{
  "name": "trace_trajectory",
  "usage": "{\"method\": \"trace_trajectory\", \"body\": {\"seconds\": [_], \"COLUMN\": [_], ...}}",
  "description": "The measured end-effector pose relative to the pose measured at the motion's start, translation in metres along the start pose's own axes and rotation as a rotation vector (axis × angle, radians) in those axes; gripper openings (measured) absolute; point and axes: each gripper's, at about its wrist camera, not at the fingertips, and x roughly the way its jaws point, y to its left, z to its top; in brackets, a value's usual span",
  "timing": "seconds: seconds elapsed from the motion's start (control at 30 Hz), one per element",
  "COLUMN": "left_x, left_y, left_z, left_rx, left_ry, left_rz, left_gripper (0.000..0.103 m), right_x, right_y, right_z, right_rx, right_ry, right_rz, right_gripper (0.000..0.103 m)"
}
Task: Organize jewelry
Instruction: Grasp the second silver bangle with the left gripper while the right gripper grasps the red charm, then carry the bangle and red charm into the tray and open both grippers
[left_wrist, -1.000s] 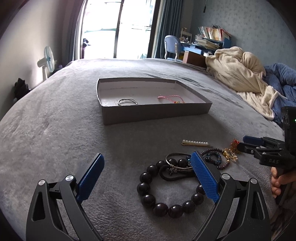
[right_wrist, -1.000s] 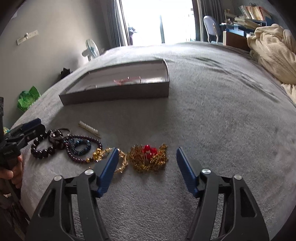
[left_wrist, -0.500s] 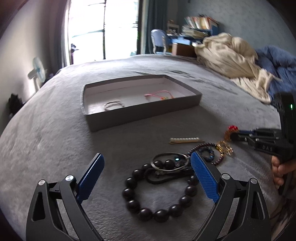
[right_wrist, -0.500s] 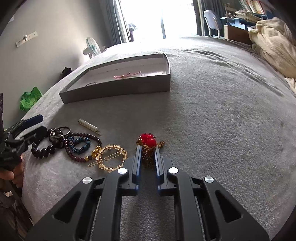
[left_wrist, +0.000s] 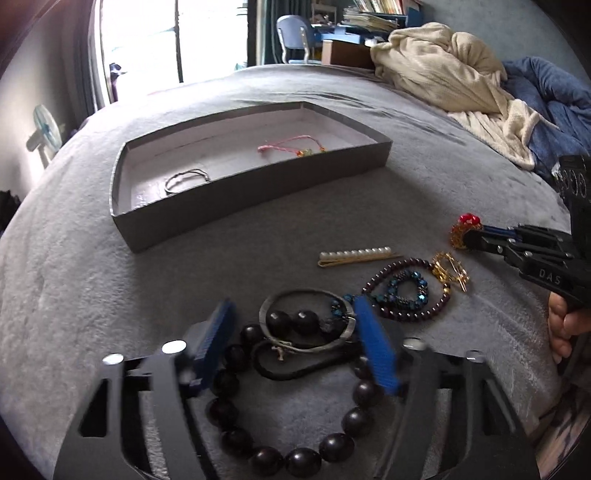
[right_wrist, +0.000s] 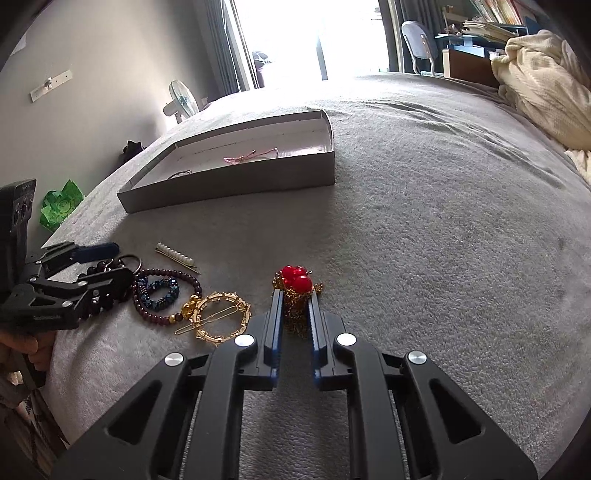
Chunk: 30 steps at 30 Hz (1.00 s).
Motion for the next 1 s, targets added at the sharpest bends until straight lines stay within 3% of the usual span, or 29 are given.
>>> {"method": "trace_trajectory", "body": {"seconds": [0.07,0.5,1.0], "left_x": [-0.004,-0.03,-0.046], "left_y": [0.0,0.016,0.026], "left_z": [-0.001,-0.004,0.003], "left_rx": [0.004,-0.1,-0.109], "left_ry": [-0.022,-0.121,-0.163], "left_rz": [-0.015,-0.035,-0.006], "left_gripper": [0.052,0.052,0.052], "right_x": [0.0,-0.009,-0.024], "right_y": [0.0,-0.002,0.009], "right_z": [0.0,-0.001,0.015], "right_rx": [0.001,0.013,-0.018], "right_ry": [-0.002,-0.041,-0.096], "right_rz": [0.0,0.009,0.022], "right_gripper": [0.012,0.012,0.012]}}
